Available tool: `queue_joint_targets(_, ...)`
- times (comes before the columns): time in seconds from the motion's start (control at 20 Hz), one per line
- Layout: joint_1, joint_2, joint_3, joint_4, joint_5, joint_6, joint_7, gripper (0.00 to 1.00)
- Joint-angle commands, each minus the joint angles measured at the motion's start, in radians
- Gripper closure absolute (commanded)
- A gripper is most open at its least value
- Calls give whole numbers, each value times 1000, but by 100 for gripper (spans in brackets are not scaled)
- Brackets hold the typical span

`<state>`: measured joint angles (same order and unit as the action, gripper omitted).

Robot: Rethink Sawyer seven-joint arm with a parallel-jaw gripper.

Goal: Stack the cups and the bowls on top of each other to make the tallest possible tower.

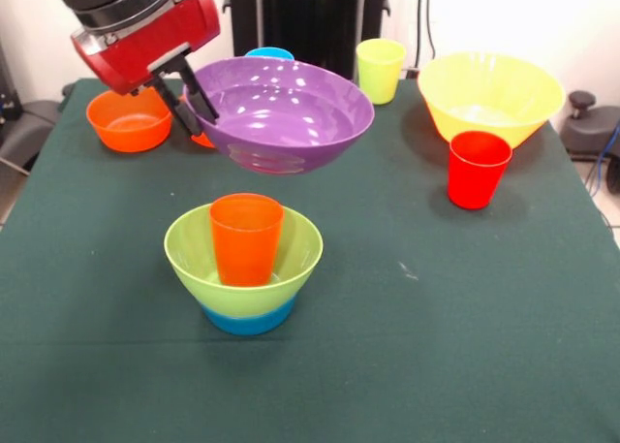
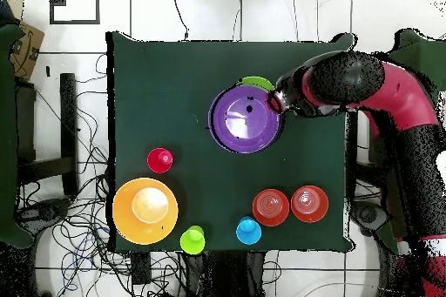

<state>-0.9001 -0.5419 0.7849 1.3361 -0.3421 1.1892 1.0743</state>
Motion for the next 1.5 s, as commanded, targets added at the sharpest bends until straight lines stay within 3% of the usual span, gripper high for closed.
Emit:
queue_joint_targets(0.05, -5, 71, 32, -117, -45, 141, -315, 100)
queue_joint_targets(0.4, -17, 75, 53, -121, -47, 146, -307, 100)
queue_joint_targets(0.85, -22, 25, 78, -107, -39, 168, -281, 100)
queue_joint_targets(1.5, -31, 25, 98, -86, -54, 121, -268, 100)
